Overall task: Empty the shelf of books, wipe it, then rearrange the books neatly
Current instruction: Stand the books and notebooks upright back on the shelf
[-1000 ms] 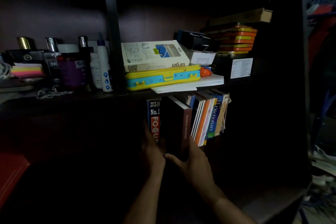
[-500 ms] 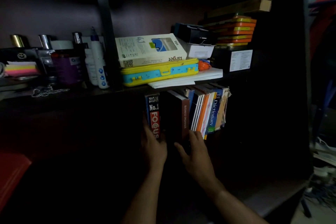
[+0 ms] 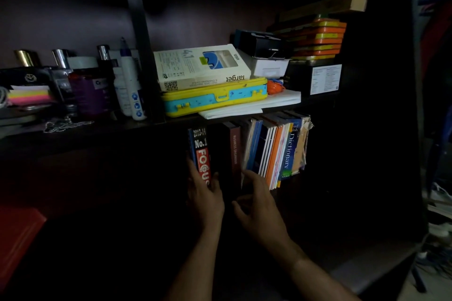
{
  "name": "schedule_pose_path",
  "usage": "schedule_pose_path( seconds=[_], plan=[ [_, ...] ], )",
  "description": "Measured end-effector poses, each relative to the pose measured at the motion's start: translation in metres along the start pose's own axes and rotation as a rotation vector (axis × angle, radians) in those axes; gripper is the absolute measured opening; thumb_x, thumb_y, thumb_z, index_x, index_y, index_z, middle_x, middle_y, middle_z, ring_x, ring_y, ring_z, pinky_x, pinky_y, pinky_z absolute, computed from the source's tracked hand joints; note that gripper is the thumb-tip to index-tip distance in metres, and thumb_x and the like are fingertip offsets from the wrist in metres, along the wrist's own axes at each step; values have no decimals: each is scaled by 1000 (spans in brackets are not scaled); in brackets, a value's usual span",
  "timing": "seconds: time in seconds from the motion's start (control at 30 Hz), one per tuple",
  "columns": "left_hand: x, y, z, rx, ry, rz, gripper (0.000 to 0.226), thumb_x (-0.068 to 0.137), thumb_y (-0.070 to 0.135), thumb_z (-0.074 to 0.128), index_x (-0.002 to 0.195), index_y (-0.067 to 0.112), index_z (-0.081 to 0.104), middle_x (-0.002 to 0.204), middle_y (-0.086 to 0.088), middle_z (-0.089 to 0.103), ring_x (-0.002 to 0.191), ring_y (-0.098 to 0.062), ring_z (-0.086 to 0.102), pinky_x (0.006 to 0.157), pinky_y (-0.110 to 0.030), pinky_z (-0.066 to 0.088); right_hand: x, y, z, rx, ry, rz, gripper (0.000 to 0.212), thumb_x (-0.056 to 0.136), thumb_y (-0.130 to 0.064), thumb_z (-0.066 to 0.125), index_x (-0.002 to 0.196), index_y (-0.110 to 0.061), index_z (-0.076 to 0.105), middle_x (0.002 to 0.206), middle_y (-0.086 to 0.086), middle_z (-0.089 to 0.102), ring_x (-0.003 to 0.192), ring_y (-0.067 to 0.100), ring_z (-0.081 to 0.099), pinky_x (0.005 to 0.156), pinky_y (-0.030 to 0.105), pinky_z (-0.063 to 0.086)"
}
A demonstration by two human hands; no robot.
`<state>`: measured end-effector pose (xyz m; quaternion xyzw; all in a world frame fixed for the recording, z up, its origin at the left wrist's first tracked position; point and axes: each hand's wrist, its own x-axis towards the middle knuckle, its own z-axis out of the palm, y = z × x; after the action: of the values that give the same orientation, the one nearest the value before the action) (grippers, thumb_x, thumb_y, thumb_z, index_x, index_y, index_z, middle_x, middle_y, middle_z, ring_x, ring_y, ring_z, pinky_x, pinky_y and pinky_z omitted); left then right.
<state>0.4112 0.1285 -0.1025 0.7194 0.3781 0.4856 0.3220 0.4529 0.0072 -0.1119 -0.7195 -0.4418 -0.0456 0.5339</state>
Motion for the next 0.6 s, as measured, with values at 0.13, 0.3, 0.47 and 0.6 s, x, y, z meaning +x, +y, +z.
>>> schedule_pose_path(
  seconds=[0.13,0.3,0.47,0.6],
  plan=[
    [-2,3,0,30,-77,15,86,95,32,68,161,26,14,152,-18,44,134,-38,48,104,-49,42,1,3,3,-38,-30,-35,55,88,-13,71,134,-31,46,129,-11,49,110,-9,56,91,14,51],
    [0,2,0,24,-117,51,86,92,47,67,160,29,18,149,-17,45,132,-37,49,102,-46,43,3,7,5,-175,-100,-66,72,90,-20,66,154,-19,35,141,-5,43,122,-8,42,97,-3,27],
    [-1,-3,1,106,-180,121,83,93,59,56,160,34,16,158,-10,38,142,-32,41,110,-48,41,4,7,6,-192,-133,-68,76,90,-28,65,157,-24,28,143,-6,39,128,5,45,98,2,32],
    [2,-6,-1,197,-169,167,82,91,67,50,160,37,18,161,-3,37,142,-30,42,108,-46,41,4,8,7,-201,-130,-47,77,91,-28,64,158,-24,26,144,-6,38,127,3,44,94,0,32]
  ],
)
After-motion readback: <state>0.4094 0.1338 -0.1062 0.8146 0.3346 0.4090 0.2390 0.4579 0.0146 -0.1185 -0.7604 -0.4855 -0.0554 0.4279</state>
